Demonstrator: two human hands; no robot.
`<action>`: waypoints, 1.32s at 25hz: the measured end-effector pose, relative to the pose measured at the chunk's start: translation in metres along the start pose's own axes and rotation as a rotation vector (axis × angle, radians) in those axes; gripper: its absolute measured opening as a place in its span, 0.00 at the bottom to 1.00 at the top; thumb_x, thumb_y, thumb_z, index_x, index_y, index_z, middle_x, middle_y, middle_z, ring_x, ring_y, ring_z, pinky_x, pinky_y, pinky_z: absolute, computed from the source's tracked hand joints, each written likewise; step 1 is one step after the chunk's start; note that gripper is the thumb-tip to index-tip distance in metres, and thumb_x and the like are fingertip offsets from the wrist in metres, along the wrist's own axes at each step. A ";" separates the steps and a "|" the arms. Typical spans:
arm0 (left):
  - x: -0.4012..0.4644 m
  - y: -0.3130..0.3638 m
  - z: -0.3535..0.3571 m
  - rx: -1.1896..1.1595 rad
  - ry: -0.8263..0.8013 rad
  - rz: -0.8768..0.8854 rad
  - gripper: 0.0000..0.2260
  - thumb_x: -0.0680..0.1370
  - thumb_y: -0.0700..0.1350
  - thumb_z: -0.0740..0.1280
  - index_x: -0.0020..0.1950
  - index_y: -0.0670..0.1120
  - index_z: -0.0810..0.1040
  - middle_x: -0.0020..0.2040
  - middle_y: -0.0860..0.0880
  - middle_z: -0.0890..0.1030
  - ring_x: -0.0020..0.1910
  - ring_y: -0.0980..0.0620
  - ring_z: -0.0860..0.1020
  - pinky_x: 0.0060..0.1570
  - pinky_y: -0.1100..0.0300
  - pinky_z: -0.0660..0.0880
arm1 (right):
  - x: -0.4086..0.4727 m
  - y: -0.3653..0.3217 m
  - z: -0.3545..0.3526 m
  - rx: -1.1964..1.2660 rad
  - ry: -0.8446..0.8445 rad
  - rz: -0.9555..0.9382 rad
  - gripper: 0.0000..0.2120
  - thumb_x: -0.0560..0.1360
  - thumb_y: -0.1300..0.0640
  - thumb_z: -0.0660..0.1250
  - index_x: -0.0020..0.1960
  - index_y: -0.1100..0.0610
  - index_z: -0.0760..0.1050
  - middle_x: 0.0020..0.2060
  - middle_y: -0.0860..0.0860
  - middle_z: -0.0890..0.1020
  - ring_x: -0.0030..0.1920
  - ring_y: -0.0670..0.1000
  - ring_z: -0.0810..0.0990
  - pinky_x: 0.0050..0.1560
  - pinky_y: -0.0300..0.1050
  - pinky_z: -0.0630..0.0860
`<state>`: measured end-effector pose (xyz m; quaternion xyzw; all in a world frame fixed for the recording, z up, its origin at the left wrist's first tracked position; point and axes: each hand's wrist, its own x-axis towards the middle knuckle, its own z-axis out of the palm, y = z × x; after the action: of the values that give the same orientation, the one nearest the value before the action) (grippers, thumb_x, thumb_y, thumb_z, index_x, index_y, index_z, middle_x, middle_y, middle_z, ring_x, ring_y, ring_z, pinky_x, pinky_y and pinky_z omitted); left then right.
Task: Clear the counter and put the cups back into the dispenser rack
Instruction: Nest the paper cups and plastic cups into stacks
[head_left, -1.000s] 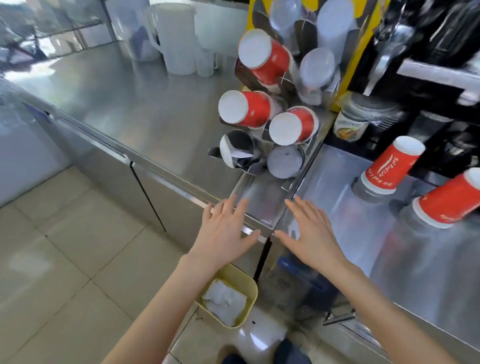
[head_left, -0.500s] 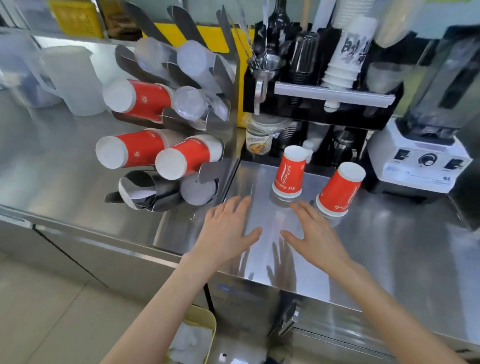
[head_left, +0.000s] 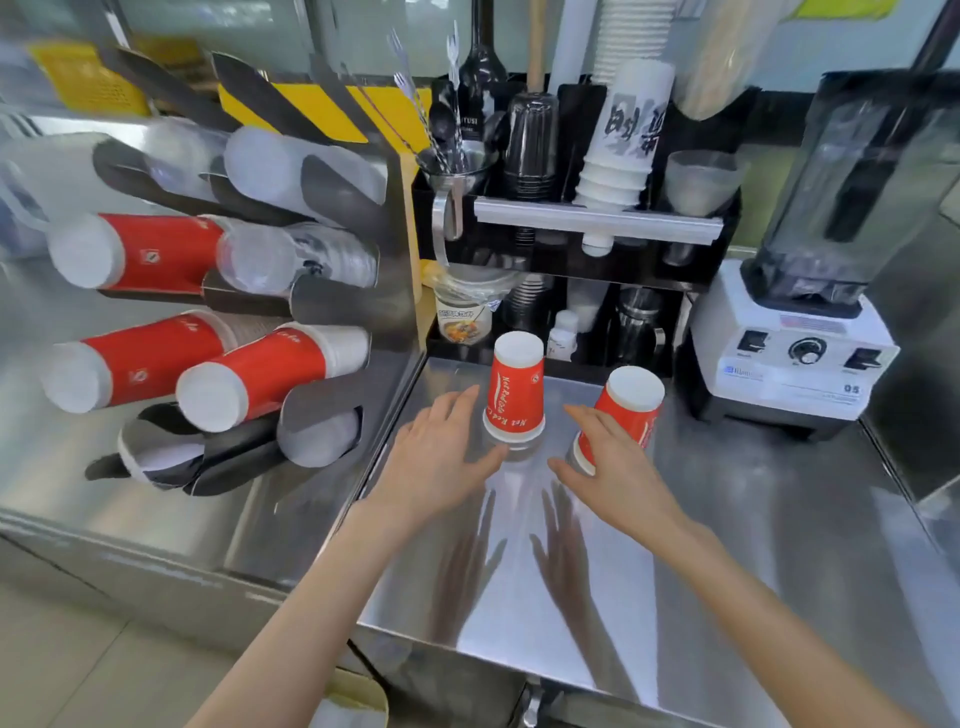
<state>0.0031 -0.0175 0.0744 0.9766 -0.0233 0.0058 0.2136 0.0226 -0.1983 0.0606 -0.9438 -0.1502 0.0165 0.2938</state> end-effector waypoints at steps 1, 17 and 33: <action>0.008 0.003 0.002 -0.013 -0.002 -0.011 0.32 0.75 0.55 0.61 0.73 0.46 0.52 0.74 0.46 0.61 0.71 0.45 0.63 0.67 0.48 0.64 | 0.007 0.004 -0.003 0.023 -0.008 -0.007 0.28 0.74 0.53 0.63 0.71 0.54 0.57 0.71 0.50 0.64 0.71 0.50 0.61 0.68 0.43 0.60; 0.106 -0.009 0.022 -0.402 -0.073 -0.176 0.33 0.74 0.52 0.65 0.73 0.42 0.54 0.74 0.43 0.61 0.73 0.47 0.61 0.70 0.53 0.59 | 0.105 0.013 0.016 0.256 -0.161 0.099 0.32 0.74 0.57 0.63 0.73 0.58 0.51 0.72 0.56 0.63 0.71 0.53 0.63 0.66 0.43 0.61; 0.140 -0.023 -0.005 -0.587 -0.017 0.010 0.24 0.72 0.51 0.68 0.66 0.49 0.67 0.64 0.48 0.75 0.61 0.50 0.74 0.61 0.55 0.71 | 0.132 0.002 0.013 0.389 0.063 0.019 0.26 0.72 0.59 0.67 0.68 0.55 0.64 0.60 0.51 0.76 0.59 0.47 0.74 0.57 0.36 0.67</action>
<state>0.1443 -0.0010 0.0721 0.8729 -0.0304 -0.0082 0.4870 0.1471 -0.1539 0.0566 -0.8708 -0.1259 0.0182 0.4750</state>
